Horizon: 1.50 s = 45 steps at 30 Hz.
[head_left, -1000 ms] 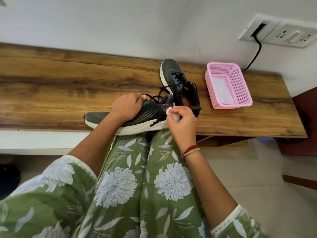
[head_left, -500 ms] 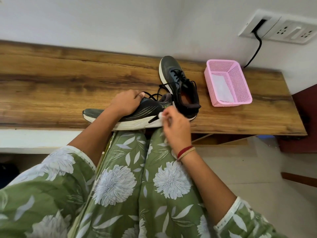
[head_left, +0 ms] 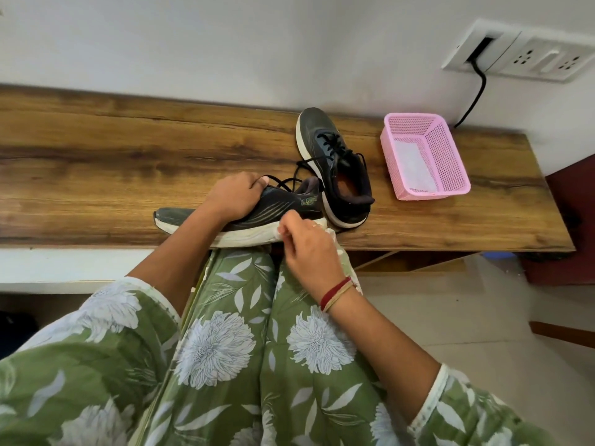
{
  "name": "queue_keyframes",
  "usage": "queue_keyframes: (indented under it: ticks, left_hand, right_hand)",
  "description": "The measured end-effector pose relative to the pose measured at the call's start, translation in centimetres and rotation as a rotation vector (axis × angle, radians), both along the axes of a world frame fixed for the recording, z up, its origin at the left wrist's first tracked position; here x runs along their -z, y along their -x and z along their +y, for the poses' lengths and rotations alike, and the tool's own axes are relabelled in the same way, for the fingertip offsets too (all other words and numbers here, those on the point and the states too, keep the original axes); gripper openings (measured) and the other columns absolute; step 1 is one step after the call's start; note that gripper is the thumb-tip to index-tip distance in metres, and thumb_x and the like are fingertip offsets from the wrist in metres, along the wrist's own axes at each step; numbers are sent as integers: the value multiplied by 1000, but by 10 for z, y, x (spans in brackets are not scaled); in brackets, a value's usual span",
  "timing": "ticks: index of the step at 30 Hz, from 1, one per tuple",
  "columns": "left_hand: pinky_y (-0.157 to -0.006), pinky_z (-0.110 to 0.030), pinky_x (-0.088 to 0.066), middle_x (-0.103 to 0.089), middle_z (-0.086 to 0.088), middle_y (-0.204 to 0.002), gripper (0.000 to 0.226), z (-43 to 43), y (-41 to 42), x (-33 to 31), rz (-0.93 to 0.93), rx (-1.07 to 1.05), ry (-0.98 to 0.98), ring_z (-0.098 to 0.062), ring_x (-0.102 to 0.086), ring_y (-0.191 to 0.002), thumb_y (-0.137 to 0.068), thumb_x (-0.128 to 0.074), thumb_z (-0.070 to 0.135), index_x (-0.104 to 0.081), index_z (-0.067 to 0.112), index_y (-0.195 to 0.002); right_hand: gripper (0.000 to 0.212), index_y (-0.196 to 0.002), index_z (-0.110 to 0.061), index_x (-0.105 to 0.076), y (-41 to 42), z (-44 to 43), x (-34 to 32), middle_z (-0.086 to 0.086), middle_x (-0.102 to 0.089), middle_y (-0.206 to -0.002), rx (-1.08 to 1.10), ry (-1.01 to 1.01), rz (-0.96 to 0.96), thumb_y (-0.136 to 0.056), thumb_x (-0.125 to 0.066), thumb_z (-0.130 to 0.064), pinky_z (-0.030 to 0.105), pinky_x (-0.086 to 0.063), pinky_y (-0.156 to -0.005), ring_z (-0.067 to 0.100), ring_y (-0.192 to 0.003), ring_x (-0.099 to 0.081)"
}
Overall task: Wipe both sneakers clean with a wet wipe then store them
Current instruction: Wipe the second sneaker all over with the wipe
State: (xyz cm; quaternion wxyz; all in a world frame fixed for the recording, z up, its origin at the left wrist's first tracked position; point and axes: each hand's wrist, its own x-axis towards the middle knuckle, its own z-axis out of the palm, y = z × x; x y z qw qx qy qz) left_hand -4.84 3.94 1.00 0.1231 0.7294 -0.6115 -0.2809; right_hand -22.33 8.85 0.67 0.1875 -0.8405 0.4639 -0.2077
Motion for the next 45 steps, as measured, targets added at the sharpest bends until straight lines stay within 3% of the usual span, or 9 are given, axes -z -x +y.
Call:
queue_keyframes:
  ticks: [3, 7, 13, 16, 22, 28, 32, 40, 45]
  left_hand:
    - [-73, -34, -39, -60, -11, -94, 37, -1, 0, 1, -12, 3, -2, -27, -53, -85, -103, -30, 36, -58, 14, -96]
    - [-73, -35, -39, -60, -10, -91, 38, 0, -1, 2, -4, -1, 9, -31, -57, -89, -102, -30, 36, -57, 11, -92]
    - [-78, -38, -44, -64, -15, -98, 41, 0, -2, 5, 1, 12, 16, -33, -59, -91, -102, -30, 37, -61, 10, -101]
    - [-72, -33, -39, -60, -8, -87, 38, 3, -8, 0, 85, 46, 30, -26, -55, -82, -103, -31, 35, -60, 11, -93]
    - [-62, -23, -43, -59, -3, -76, 34, 12, -46, -19, 530, 50, -81, -16, -55, -67, -97, -34, 40, -59, 18, -88]
    - [-62, -14, -41, -60, 1, -81, 35, 13, -15, -23, 509, 17, -86, -17, -58, -73, -99, -36, 42, -60, 18, -93]
    - [-64, -23, -45, -71, -2, -75, 70, 9, -10, -28, 519, 96, -99, -17, -66, -68, -65, -50, 79, -72, 16, -89]
    - [-72, -17, -44, -63, -1, -85, 41, 21, 8, -5, 748, 67, 44, -7, -59, -77, -63, -69, 54, -74, 15, -74]
    - [-74, -31, -42, -57, -34, -95, 68, 19, 8, -2, 819, 51, 35, -23, -56, -77, -60, -75, 49, -66, -14, -85]
  right_hand:
    - [15, -85, -17, -45, 4, -14, 1, -3, -51, -69, 203, -54, -106, -88, -56, -7, 28, -36, -55, 15, -63, -50]
    - [14, -83, -12, -48, -8, 5, -1, 1, -49, -64, -36, 71, -4, -85, -55, -1, 29, -35, -50, 17, -59, -45]
    - [17, -85, -17, -45, -11, 2, -4, -1, -53, -70, 74, -57, -62, -87, -56, -6, 27, -36, -56, 15, -65, -52]
    - [20, -83, -17, -49, -11, 19, -18, -6, -57, -76, -48, -276, -353, -84, -63, -2, 24, -49, -61, 7, -74, -60]
    - [21, -94, -15, -62, 49, -8, -56, -1, -66, -92, 600, -314, -1070, -81, -67, 1, 22, -53, -72, 8, -81, -64]
    - [19, -92, -22, -71, 43, -8, -46, 5, -70, -99, 547, -280, -889, -81, -70, -7, 36, -53, -84, 19, -96, -65]
    - [15, -93, -20, -73, 48, -1, -35, -1, -71, -92, 528, -228, -680, -81, -71, -11, 33, -52, -82, 12, -92, -65]
    - [17, -102, -15, -70, 33, 15, -34, -2, -63, -97, 365, -201, -359, -88, -62, -10, 29, -51, -82, 9, -89, -58]
    - [18, -99, -13, -70, 43, 3, -26, 0, -65, -95, 343, -128, -294, -87, -60, -6, 39, -53, -79, 14, -85, -59]
